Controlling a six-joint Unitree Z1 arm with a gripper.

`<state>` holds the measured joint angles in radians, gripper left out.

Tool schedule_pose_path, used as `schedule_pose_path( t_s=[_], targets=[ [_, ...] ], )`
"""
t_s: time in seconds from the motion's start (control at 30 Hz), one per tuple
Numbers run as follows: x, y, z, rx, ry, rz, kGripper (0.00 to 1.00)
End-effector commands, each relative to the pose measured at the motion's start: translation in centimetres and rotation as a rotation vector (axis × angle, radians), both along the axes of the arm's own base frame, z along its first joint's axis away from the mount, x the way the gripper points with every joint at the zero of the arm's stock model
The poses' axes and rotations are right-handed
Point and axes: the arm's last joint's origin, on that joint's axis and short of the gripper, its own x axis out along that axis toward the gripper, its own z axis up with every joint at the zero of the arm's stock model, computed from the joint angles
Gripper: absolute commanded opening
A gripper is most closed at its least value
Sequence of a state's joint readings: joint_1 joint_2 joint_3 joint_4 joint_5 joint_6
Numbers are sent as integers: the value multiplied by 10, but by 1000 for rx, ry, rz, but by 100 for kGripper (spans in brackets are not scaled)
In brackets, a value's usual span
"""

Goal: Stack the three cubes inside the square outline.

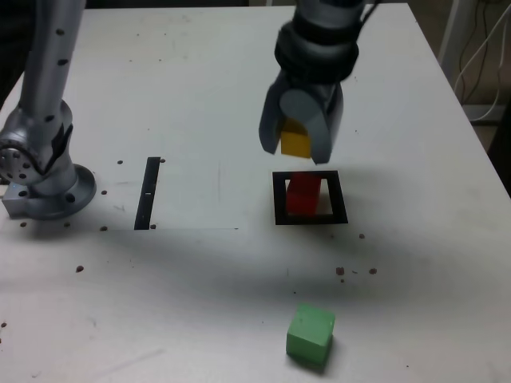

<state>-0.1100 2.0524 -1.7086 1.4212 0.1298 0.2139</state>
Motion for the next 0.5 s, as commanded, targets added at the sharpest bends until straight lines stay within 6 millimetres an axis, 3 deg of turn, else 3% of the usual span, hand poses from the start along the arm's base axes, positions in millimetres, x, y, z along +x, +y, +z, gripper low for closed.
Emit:
schedule_pose_path(
  t_s=[0.0, 0.47],
  targets=[
    [1, -4, -2, 1, 2, -6, 0],
    [-4, -22, -12, -24, 31, -29, 1]
  ],
)
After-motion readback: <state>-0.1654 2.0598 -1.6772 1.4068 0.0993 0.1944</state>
